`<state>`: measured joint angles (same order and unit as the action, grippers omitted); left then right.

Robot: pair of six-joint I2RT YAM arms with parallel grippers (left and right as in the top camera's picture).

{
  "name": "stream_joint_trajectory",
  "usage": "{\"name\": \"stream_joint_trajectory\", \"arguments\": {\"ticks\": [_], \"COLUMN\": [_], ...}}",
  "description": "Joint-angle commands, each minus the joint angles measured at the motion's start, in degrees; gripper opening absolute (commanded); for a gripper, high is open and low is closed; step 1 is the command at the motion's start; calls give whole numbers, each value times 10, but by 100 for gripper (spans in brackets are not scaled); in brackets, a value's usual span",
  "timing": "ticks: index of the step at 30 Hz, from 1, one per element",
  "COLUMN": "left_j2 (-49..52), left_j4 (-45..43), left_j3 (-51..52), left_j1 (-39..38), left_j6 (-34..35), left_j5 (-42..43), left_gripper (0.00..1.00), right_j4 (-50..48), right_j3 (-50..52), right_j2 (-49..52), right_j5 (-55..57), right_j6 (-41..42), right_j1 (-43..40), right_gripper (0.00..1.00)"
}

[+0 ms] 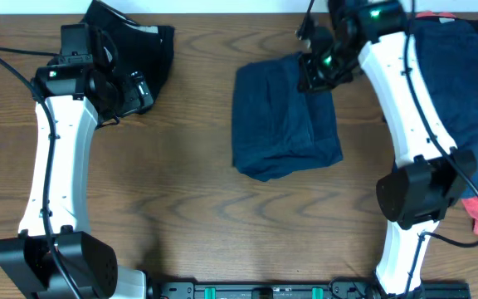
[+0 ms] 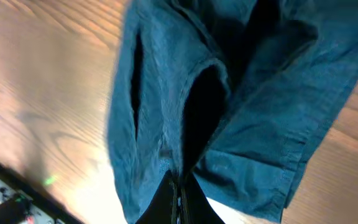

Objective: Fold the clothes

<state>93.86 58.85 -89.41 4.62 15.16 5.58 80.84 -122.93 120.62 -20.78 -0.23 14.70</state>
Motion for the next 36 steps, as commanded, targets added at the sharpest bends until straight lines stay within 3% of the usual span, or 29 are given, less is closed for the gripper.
{"name": "stream_joint_trajectory", "arguments": {"ticks": [1, 25, 26, 28, 29, 30, 31, 36], "left_j2": [1, 1, 1, 1, 1, 1, 1, 1], "left_j4": [5, 5, 5, 5, 5, 5, 5, 5], "left_j3": [-8, -8, -8, -8, -8, -8, -8, -8], "left_j1": [2, 2, 2, 2, 2, 2, 2, 0], "left_j6": [-5, -5, -5, -5, -5, -5, -5, -5], "left_j5": [-7, -7, -7, -7, -7, -7, -7, -7], "left_gripper": [98, 98, 98, 98, 98, 98, 98, 98], "right_j4": [-32, -212, -226, -249, -256, -261, -261, -210], "right_j3": [59, 234, 245, 260, 262, 262, 259, 202], "right_j2": [-7, -5, -5, -5, -5, -5, -6, -10], "right_j5": [-2, 96, 101, 105, 105, 105, 104, 79], "right_j6": [-10, -26, -26, -26, -26, -22, -17, -5], "right_j1": [-6, -115, -118, -124, -128, -132, -136, -147], "right_gripper": [1, 1, 5, 51, 82, 93, 99, 99]}}
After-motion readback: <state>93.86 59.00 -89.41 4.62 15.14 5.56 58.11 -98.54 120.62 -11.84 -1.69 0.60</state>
